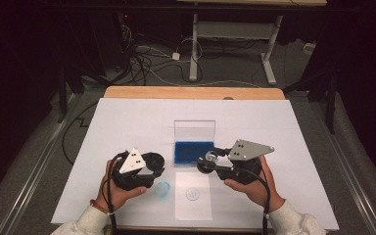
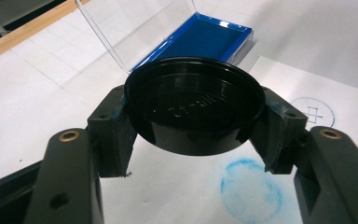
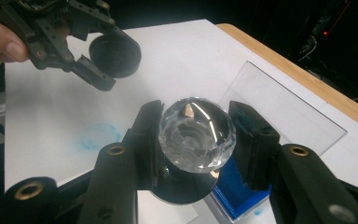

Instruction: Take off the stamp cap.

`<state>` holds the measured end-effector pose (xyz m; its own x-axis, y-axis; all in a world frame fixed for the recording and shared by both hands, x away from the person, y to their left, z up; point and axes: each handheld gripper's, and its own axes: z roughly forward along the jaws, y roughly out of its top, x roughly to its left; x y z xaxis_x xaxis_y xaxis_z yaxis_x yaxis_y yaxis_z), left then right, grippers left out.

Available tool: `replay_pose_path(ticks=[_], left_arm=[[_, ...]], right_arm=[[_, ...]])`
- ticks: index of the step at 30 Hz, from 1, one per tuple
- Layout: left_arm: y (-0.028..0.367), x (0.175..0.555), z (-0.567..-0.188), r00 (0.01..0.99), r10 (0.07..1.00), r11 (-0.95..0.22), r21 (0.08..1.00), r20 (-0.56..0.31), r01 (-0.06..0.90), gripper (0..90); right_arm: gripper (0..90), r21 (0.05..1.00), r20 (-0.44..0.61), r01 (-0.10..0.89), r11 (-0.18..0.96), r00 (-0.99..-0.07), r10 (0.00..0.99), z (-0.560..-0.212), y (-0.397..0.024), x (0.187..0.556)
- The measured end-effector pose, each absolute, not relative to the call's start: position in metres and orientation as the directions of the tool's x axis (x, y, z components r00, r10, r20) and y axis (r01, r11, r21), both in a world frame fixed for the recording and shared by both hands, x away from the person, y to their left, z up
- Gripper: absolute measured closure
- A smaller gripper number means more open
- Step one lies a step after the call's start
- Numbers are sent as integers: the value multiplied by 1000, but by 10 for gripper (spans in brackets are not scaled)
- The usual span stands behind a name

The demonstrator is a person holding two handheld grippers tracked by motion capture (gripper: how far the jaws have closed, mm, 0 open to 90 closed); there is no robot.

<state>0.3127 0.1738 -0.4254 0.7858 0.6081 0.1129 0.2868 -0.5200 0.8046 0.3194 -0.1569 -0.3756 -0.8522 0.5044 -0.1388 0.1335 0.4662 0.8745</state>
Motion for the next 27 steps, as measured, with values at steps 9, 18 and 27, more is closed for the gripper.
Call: replay_pose_path(ticks=[9, 18, 27], left_arm=[[185, 309, -421, 771, 625, -509, 814, 125, 281, 371], [197, 300, -422, 762, 632, -509, 817, 141, 272, 371], [206, 288, -433, 764, 627, -528, 805, 155, 269, 371]], right_arm=[[574, 866, -137, 150, 478, -847, 514, -380, -163, 319], [574, 861, -130, 170, 479, -838, 531, -383, -171, 319], [573, 863, -128, 184, 471, -821, 556, -383, -179, 322]])
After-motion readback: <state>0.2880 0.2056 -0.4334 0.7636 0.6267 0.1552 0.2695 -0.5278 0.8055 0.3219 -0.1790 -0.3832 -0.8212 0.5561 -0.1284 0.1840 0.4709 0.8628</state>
